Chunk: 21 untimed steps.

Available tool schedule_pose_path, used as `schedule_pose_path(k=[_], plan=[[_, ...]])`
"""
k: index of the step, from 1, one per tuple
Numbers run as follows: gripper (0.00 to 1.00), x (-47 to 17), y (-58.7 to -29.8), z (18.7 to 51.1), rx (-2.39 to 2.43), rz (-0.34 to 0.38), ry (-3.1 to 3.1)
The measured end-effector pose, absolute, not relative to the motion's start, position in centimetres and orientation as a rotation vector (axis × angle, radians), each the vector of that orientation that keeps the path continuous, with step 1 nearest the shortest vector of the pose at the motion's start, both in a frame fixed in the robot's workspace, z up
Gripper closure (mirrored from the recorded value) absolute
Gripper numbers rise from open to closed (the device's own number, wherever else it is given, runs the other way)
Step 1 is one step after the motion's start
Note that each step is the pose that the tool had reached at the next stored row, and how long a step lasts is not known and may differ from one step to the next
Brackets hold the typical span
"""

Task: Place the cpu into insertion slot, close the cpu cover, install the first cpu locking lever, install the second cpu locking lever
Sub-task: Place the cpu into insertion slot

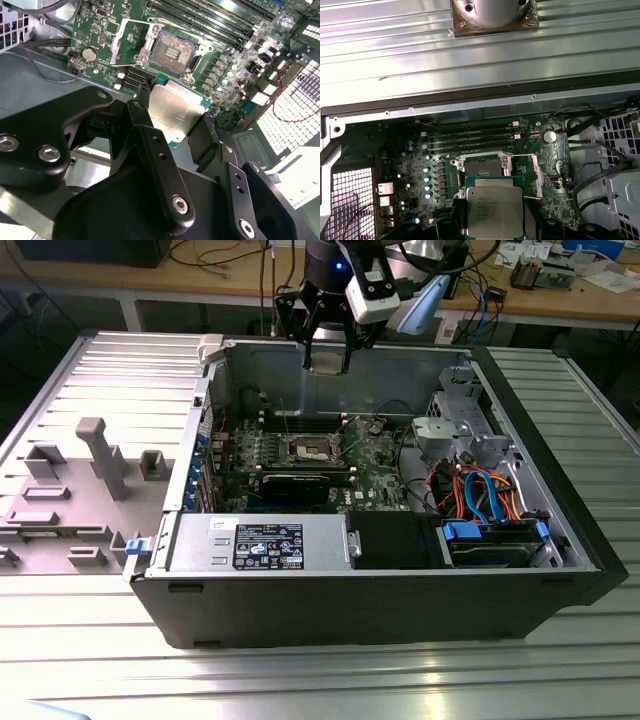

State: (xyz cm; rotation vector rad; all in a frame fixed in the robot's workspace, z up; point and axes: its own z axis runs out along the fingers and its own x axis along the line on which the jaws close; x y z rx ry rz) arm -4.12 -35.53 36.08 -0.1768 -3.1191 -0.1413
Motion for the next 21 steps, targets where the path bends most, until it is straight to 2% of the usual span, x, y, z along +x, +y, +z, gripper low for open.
schedule_pose_path(k=[21], plan=[[0.45,-4.81,-35.55,36.05,-0.209,-0.142,-3.118]])
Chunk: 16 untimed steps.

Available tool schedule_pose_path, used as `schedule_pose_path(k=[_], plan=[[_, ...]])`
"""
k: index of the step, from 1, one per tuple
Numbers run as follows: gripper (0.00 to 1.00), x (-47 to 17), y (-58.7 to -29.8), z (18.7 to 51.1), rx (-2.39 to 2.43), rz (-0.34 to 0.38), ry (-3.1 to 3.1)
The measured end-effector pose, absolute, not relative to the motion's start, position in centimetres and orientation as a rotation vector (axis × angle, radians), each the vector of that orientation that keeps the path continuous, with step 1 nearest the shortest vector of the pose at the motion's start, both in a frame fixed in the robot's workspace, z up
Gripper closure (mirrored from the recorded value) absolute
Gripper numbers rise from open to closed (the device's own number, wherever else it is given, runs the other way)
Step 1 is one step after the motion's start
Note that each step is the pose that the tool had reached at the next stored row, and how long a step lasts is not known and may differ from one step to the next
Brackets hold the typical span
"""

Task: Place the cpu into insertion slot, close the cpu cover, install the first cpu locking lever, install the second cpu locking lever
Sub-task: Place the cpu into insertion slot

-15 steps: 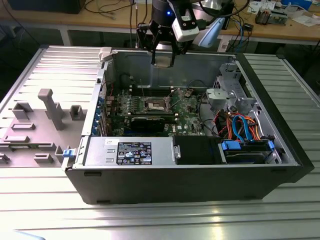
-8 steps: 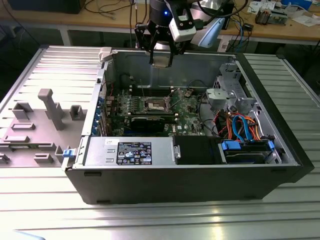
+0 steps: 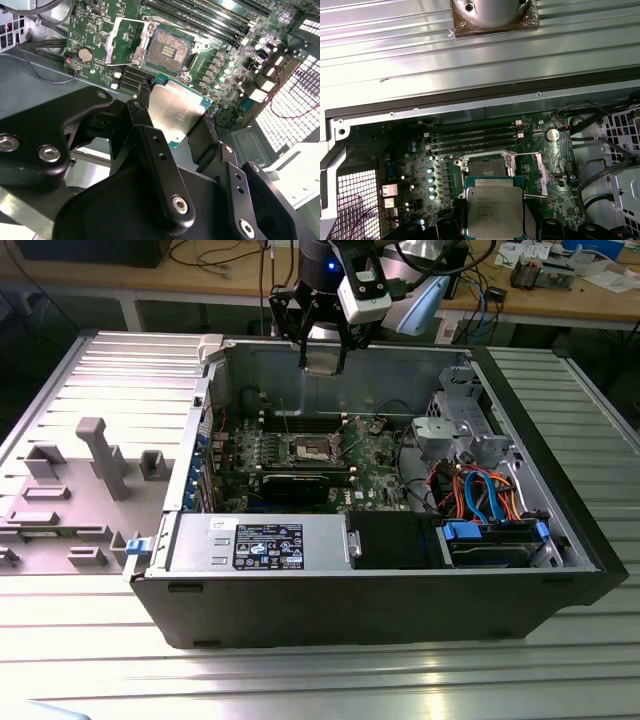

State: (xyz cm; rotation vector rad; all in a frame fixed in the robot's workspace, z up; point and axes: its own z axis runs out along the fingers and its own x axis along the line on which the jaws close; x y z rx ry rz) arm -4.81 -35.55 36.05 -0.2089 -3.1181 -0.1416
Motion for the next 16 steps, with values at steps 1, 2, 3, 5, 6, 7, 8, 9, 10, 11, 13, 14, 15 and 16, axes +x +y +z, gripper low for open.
schedule_pose_path(k=[1,2,3,5,6,7,8,9,10,11,13,14,15,16], plan=[[0.45,-4.81,-35.55,36.05,-0.209,-0.142,-3.118],[0.45,-4.81,-35.55,36.05,-0.209,-0.142,-3.118],[0.45,-4.81,-35.55,36.05,-0.209,-0.142,-3.118],[0.45,-4.81,-35.55,36.05,-0.209,-0.142,-3.118],[0.45,-4.81,-35.55,36.05,-0.209,-0.142,-3.118],[0.45,-4.81,-35.55,36.05,-0.212,-0.142,-3.118],[0.45,-4.81,-35.55,36.05,-0.221,-0.142,-3.118],[0.45,-4.81,-35.55,36.05,-0.234,-0.142,-3.117],[0.45,-4.81,-35.55,36.05,-0.241,-0.142,-3.117],[0.45,-4.81,-35.55,36.05,-0.249,-0.142,-3.116],[0.45,-4.81,-35.55,36.05,-0.258,-0.142,-3.116],[0.45,-4.81,-35.55,36.05,-0.259,-0.142,-3.116],[0.45,-4.81,-35.55,36.05,-0.259,-0.142,-3.116],[0.45,-4.81,-35.56,36.05,-0.259,-0.142,-3.116]])
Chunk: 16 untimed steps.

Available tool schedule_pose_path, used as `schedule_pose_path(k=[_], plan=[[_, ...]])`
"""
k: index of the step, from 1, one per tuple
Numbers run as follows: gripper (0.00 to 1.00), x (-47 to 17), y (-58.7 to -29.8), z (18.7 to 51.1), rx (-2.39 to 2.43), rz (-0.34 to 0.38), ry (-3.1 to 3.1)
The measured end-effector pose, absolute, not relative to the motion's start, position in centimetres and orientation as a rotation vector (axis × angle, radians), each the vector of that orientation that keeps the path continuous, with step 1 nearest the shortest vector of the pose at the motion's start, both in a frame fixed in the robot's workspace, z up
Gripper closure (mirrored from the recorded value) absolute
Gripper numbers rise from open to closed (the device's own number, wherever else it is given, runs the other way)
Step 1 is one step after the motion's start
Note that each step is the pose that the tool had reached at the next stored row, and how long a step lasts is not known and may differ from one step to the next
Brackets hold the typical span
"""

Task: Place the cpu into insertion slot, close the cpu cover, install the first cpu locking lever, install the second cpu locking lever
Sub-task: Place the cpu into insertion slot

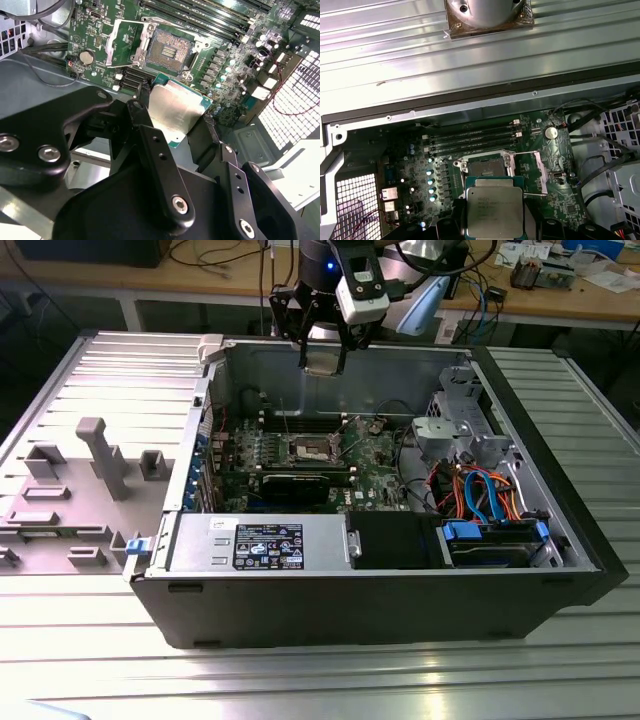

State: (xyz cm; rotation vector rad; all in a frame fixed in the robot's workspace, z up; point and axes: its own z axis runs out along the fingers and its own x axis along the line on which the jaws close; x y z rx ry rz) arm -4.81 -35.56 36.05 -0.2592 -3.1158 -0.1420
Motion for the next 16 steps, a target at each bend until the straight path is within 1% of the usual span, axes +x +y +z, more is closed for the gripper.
schedule_pose_path(k=[16], plan=[[0.45,-4.81,-35.56,36.04,-0.302,-0.142,-3.113]])
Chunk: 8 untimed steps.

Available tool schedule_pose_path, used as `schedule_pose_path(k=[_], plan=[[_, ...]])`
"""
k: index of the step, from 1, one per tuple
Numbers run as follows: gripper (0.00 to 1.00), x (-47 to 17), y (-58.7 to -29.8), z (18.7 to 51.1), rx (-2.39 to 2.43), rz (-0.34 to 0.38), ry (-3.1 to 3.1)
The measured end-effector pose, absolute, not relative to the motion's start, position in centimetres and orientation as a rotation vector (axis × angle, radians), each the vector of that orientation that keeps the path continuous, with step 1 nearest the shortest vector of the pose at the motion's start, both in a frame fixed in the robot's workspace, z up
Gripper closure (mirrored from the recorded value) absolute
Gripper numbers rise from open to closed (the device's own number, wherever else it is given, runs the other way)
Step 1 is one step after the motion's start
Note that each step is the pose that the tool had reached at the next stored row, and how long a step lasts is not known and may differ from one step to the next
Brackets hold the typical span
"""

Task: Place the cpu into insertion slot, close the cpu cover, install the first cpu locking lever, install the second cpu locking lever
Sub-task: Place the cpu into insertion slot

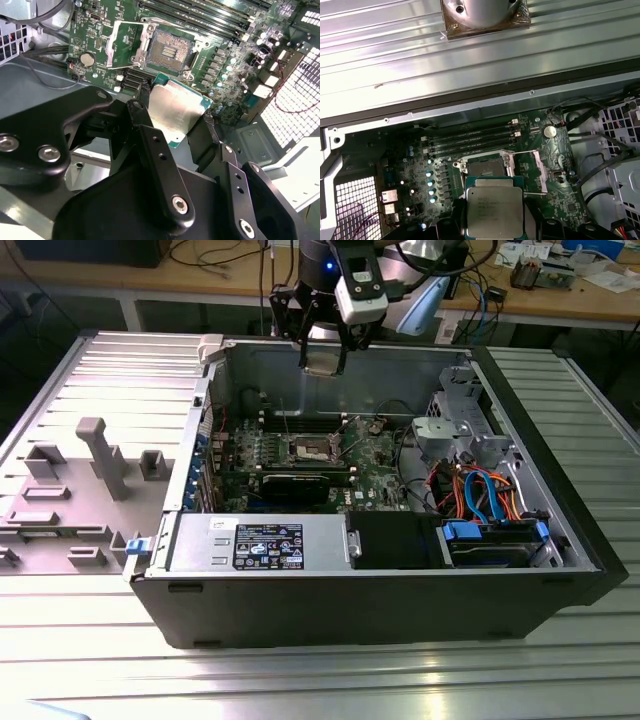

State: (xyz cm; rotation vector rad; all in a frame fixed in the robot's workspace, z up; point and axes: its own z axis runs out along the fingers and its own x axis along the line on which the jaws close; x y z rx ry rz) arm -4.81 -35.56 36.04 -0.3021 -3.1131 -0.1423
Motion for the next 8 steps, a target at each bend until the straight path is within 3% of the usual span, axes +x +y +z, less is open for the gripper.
schedule_pose_path(k=[8], plan=[[0.45,-4.81,-35.56,35.96,-0.425,-0.142,-3.102]])
